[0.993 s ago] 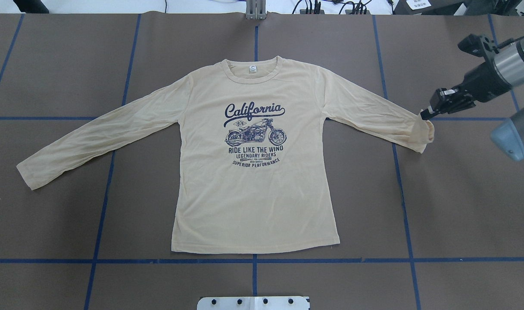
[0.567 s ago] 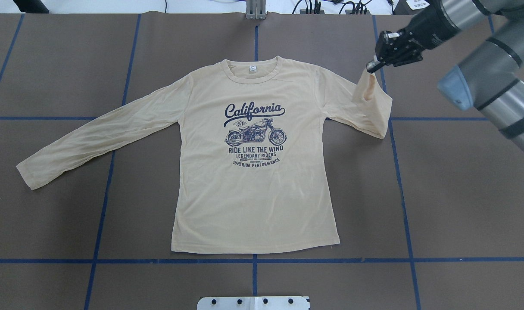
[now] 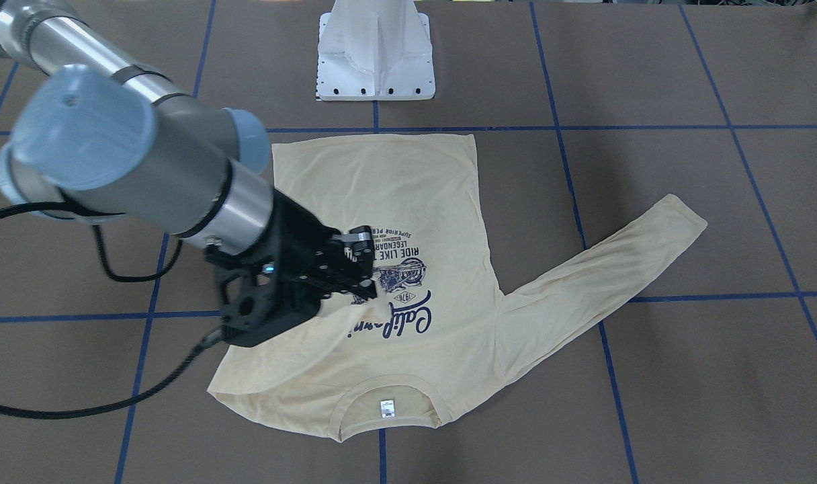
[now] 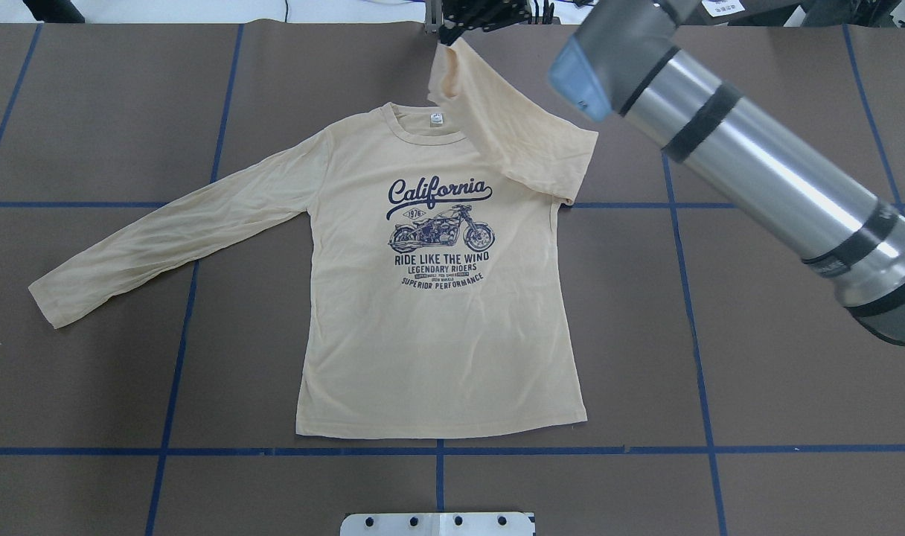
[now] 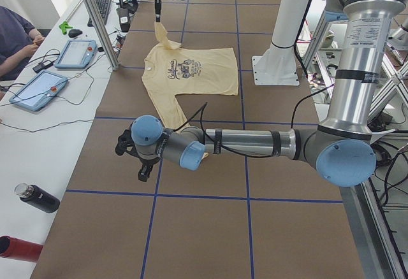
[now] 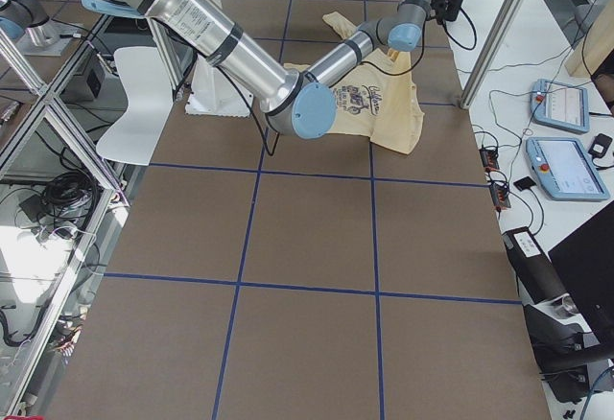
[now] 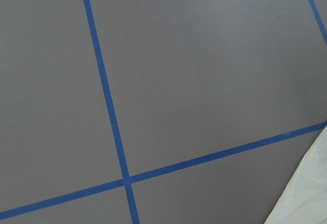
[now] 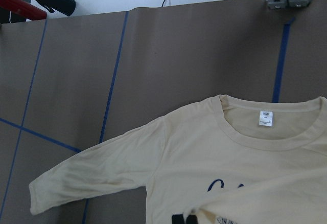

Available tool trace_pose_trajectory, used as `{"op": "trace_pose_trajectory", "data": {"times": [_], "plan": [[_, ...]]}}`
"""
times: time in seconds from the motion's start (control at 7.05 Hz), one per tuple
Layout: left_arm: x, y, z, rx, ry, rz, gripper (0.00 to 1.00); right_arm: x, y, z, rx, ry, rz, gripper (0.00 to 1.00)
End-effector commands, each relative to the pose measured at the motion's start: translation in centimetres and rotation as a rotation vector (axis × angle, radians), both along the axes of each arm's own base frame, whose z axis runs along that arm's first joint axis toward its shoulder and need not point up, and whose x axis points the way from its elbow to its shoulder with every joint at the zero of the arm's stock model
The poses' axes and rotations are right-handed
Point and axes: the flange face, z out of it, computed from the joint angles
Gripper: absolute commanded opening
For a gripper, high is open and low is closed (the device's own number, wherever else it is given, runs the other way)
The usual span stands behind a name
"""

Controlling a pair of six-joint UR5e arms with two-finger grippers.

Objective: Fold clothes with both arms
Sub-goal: 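Lift the sleeve with the right gripper and lay it across the shirt toward the collar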

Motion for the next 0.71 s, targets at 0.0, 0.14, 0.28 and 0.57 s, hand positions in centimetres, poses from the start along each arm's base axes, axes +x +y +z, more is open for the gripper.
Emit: {"op": "trace_pose_trajectory", "data": {"times": [0.0,0.14,0.28,0.57], "plan": [[0.1,-1.7,1.1,-0.026,0.0,0.0,1.0,-11.5,3.7,-1.4,0.052,0.084,0.113,0.0],[0.1,-2.3,1.6,-0.026,0.0,-0.001,1.0,-14.2,3.8,-1.2,0.051,0.121,0.139,0.0],[0.1,-2.4,2.1,-0.014,0.004,-0.004,1.0,-14.8,3.4,-1.3,0.045,0.135,0.145,0.0],[0.2,-2.6,2.1,-0.018,0.01,-0.012,1.0,-15.5,3.2,-1.0,0.055,0.156,0.195,0.99]]}}
